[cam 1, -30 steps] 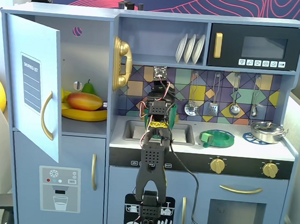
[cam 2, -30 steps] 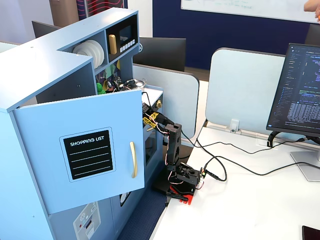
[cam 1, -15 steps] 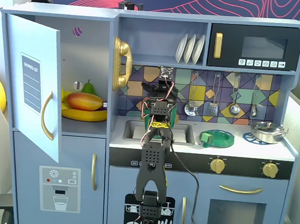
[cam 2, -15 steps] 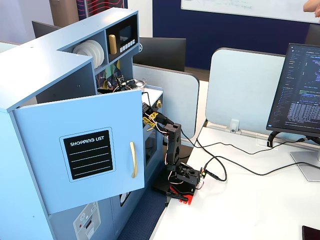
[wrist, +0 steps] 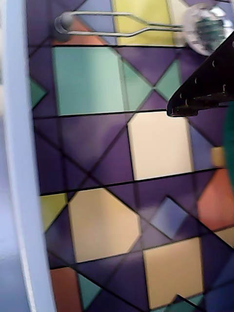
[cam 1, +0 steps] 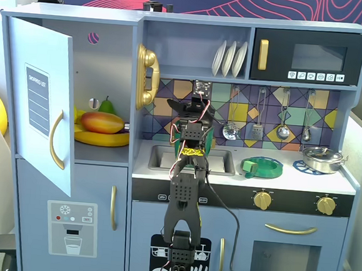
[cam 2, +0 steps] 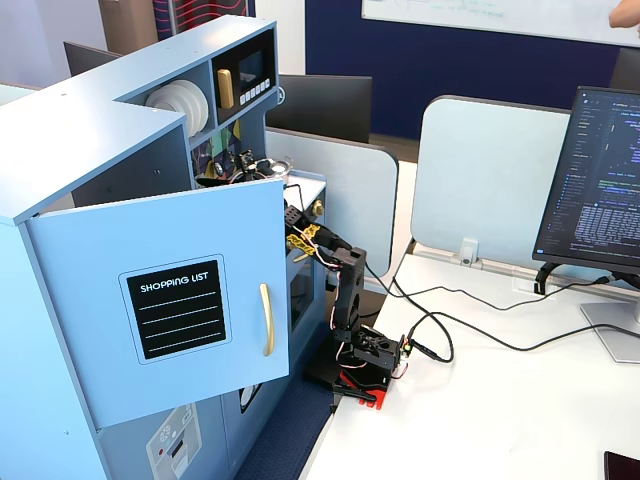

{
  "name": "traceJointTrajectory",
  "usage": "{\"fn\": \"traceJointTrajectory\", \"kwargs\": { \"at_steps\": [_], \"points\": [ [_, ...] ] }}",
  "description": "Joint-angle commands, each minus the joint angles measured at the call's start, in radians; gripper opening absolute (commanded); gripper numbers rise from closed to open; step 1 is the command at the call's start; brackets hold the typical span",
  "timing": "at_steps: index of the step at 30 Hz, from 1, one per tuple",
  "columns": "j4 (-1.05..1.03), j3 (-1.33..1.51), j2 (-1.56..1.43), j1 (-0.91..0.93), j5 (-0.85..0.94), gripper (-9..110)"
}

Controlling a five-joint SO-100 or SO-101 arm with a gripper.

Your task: Pick up the green pineapple from the left cabinet and place it in the green recipient

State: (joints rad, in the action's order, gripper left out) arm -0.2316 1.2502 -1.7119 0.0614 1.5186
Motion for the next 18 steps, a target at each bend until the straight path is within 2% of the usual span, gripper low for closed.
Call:
{"fn": "traceJointTrajectory", "kwargs": {
  "at_steps": [1, 6, 9, 11, 15, 18],
  "points": [
    [0.048, 0.219, -0.281, -0.015, -0.015, 58],
    [-0.018, 0.525, -0.589, -0.035, -0.005, 59],
    [-0.017, 0.696, -0.755, -0.064, -0.020, 54],
    [-0.043, 0.793, -0.848, -0.083, 0.021, 45],
    [-0.124, 0.954, -0.992, -0.127, 0.120, 4],
    [-0.153, 1.088, -1.098, -0.138, 0.114, 0]
  ]
}}
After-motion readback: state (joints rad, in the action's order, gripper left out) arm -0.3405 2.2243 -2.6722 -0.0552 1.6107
